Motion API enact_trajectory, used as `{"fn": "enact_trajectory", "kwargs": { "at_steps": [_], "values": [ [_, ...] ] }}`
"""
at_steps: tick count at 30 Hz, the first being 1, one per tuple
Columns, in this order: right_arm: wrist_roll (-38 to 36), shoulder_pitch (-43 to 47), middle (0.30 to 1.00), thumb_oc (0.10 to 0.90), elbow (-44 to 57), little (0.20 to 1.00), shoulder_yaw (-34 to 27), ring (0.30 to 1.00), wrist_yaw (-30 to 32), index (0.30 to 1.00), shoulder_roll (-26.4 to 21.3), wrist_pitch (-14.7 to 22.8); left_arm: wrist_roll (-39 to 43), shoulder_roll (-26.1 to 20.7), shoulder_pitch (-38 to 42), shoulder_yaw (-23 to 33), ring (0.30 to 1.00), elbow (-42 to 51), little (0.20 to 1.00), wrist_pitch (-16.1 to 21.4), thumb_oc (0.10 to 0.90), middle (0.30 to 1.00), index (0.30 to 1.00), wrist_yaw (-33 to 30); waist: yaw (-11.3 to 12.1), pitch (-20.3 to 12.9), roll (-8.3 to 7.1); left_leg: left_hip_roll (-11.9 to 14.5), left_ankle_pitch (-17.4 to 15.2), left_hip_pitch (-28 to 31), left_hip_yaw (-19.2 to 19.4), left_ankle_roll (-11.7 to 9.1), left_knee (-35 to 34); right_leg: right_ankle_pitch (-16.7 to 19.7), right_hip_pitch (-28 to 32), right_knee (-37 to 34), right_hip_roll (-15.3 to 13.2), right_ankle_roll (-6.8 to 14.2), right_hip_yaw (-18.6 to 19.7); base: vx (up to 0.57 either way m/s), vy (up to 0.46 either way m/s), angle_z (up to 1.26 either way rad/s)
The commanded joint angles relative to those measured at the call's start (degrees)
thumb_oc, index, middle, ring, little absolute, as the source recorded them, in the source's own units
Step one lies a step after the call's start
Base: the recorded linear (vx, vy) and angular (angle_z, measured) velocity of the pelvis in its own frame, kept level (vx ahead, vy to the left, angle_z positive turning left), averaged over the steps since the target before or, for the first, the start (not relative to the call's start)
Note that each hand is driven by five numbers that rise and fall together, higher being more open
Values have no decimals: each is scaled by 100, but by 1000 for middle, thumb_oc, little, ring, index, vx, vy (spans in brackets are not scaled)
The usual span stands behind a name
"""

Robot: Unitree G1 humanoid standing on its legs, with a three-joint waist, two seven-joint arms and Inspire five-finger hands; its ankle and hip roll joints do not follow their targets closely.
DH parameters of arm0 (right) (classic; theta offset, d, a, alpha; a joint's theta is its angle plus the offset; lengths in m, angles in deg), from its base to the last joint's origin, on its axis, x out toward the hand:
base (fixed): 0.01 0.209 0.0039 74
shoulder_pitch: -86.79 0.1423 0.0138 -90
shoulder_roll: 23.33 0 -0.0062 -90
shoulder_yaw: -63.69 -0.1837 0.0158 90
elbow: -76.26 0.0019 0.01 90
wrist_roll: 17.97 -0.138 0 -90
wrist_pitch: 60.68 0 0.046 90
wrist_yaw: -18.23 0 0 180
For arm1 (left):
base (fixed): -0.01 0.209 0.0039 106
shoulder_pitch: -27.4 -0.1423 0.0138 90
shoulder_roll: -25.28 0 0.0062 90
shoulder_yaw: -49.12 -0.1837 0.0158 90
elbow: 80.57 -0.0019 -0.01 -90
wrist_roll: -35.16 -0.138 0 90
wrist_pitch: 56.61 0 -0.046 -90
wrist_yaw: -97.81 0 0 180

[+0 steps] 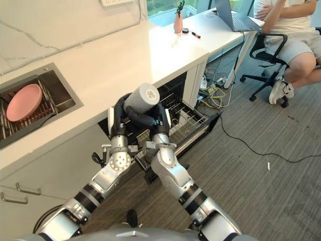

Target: Place the dishes in the dishwasher.

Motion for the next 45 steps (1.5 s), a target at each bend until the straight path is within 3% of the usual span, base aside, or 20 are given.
{"fn": "enact_trajectory", "kwargs": {
  "at_steps": [1, 2, 3, 6, 22, 23, 24, 29, 32, 34, 39, 42, 43, 45],
  "values": [
    [307, 1246, 900, 800, 372, 900, -54, 900, -133, 900, 936, 790, -273, 258, 1388, -524, 300, -163, 300, 451, 400, 300, 300, 33, 169, -16, -178, 143, -739, 467, -230, 46, 29, 325, -232, 57, -247, 190, -313, 0, 0, 0],
    [298, 1291, 900, 800, 326, 900, -88, 900, -99, 900, 965, 815, -262, 277, 1405, -544, 300, -159, 300, 445, 400, 300, 300, 56, 185, -12, -181, 147, -741, 461, -231, 46, 29, 324, -238, 57, -253, 195, -326, 0, 0, 0],
    [314, 1375, 679, 653, 237, 679, -134, 679, -32, 679, 1009, 846, -241, 308, 1444, -598, 300, -155, 300, 447, 400, 300, 300, 86, 208, -1, -185, 143, -735, 442, -243, 52, 29, 330, -249, 57, -256, 196, -326, 0, 0, 0],
    [331, 1491, 300, 400, 106, 300, -198, 300, 91, 300, 1085, 895, -221, 321, 1512, -646, 300, -175, 300, 437, 400, 300, 300, 106, 262, 37, -194, 140, -713, 382, -268, 55, 29, 340, -288, 57, -264, 205, -368, -23, 4, 1],
    [440, 1598, 300, 400, -44, 300, -526, 300, 461, 300, 1112, 940, 236, 478, 1527, -862, 300, -316, 300, 420, 400, 300, 300, 547, 321, -18, -210, 189, -696, 337, -372, -2, 29, 277, -179, 57, -264, 189, -604, -17, -17, 8],
    [511, 1623, 300, 400, 4, 300, -678, 300, 552, 300, 1052, 942, 378, 480, 1442, -927, 768, -308, 768, 423, 712, 768, 768, 782, 333, -54, -199, 213, -695, 344, -387, -18, 29, 257, -137, 57, -257, 179, -657, -4, -25, 13],
    [512, 1621, 300, 400, 6, 300, -679, 300, 553, 300, 1052, 940, 380, 479, 1441, -929, 900, -307, 900, 422, 800, 900, 900, 784, 331, -54, -199, 214, -695, 344, -391, -19, 29, 256, -134, 57, -256, 179, -660, -9, -42, 13],
    [794, 1614, 300, 400, 338, 300, -1131, 300, 771, 300, 794, 888, 1114, 398, 855, -997, 900, -86, 900, 378, 800, 900, 900, 1562, 384, -83, -146, 232, -655, 302, -510, -54, 29, 204, -74, 57, -209, 133, -754, -6, -48, 17],
    [1445, 1543, 300, 400, 878, 300, -1768, 300, 839, 300, 300, 820, 1094, -189, 140, -823, 900, 667, 900, 240, 800, 900, 900, 2295, 493, -83, -58, 252, -588, 215, -682, -93, 29, 132, -64, 57, -156, 94, -872, -1, -53, 29],
    [1864, 1234, 300, 400, 1363, 300, -2217, 300, 759, 300, -47, 825, 1203, -662, -567, -401, 900, 1063, 900, 225, 800, 900, 900, 2703, 573, -80, 6, 296, -558, 205, -761, -131, 29, 40, -40, 57, -104, 80, -969, 18, -37, 43],
    [1697, 353, 300, 400, 1932, 300, -2879, 300, 280, 300, -430, 885, 1913, -1249, -1997, 622, 900, 1561, 900, 137, 800, 900, 900, 3374, 590, -92, 32, 301, -491, 141, -819, -140, 29, -33, -66, 57, -71, 68, -1036, 22, -12, 9],
    [1672, 140, 300, 400, 1996, 300, -2994, 300, 150, 300, -495, 848, 2154, -1321, -2260, 761, 900, 1649, 900, 83, 800, 900, 900, 3533, 565, -116, 32, 302, -498, 146, -830, -141, 29, -45, -54, 57, -69, 66, -1049, 16, 13, 10],
    [1688, -331, 300, 400, 1939, 300, -3259, 300, -257, 300, -741, 664, 2719, -1371, -2693, 979, 900, 1669, 900, -58, 800, 900, 900, 3935, 524, -86, 48, 321, -527, 182, -811, -146, 29, -67, -14, 57, -51, 73, -1055, 18, 22, 8],
    [1620, -775, 300, 400, 1689, 300, -3442, 300, -668, 300, -960, 439, 3086, -1416, -3104, 1145, 900, 1540, 900, -300, 800, 900, 900, 4321, 467, -107, 27, 321, -523, 168, -801, -134, 29, -62, 2, 57, -63, 77, -1089, 12, 13, 4]
  ]
}}
